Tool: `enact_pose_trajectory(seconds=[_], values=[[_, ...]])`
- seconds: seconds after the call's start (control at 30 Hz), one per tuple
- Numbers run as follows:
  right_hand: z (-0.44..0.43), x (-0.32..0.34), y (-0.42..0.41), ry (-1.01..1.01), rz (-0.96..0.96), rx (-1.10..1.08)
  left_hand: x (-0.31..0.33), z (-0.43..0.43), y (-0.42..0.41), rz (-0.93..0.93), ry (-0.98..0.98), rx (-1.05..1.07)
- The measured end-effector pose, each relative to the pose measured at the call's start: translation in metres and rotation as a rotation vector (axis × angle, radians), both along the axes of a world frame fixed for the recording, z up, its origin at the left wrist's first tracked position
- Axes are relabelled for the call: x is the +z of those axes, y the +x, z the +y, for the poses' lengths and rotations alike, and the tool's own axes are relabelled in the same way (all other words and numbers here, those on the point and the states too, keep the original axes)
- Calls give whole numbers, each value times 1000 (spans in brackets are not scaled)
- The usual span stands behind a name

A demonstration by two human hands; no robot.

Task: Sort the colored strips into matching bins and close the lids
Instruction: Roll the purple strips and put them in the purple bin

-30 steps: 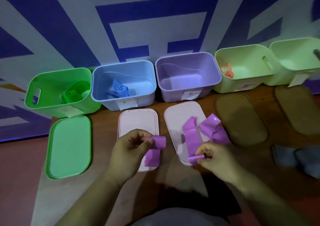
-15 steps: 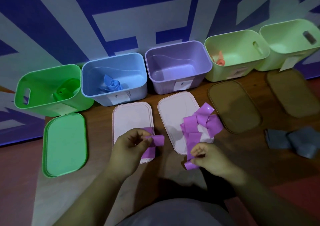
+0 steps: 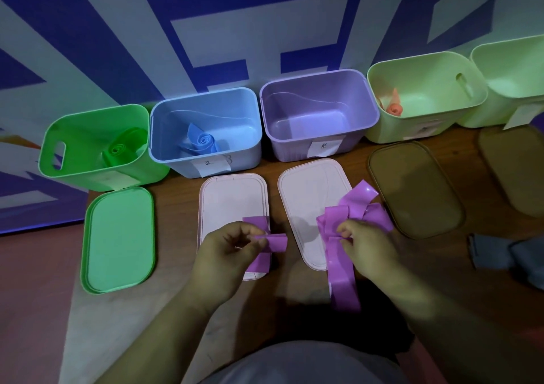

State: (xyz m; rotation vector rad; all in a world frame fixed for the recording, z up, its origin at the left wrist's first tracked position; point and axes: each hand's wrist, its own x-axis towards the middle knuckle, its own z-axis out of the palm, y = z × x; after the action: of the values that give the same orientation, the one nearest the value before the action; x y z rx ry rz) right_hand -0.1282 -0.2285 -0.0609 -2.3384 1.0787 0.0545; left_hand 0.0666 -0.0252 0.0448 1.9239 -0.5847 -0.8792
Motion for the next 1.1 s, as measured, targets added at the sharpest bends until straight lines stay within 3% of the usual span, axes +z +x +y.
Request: enact_pose_trajectory(seconds=[0.13,0.3,0.47,0.7,1.1], values=[[-2,13,2,-12,-10,11,5,-1,1,-15,-18,-17],[-5,68,6,189,-21,14,32,0,11,-46,-119,14],[4,138,20,254,-185,89,75,6,22,-139,-265,60],[38,207,46,214,-327,114,123,24,15,-89,-409,62],[90,264,70,271,-632,60,164,66,20,-154,-482,20]])
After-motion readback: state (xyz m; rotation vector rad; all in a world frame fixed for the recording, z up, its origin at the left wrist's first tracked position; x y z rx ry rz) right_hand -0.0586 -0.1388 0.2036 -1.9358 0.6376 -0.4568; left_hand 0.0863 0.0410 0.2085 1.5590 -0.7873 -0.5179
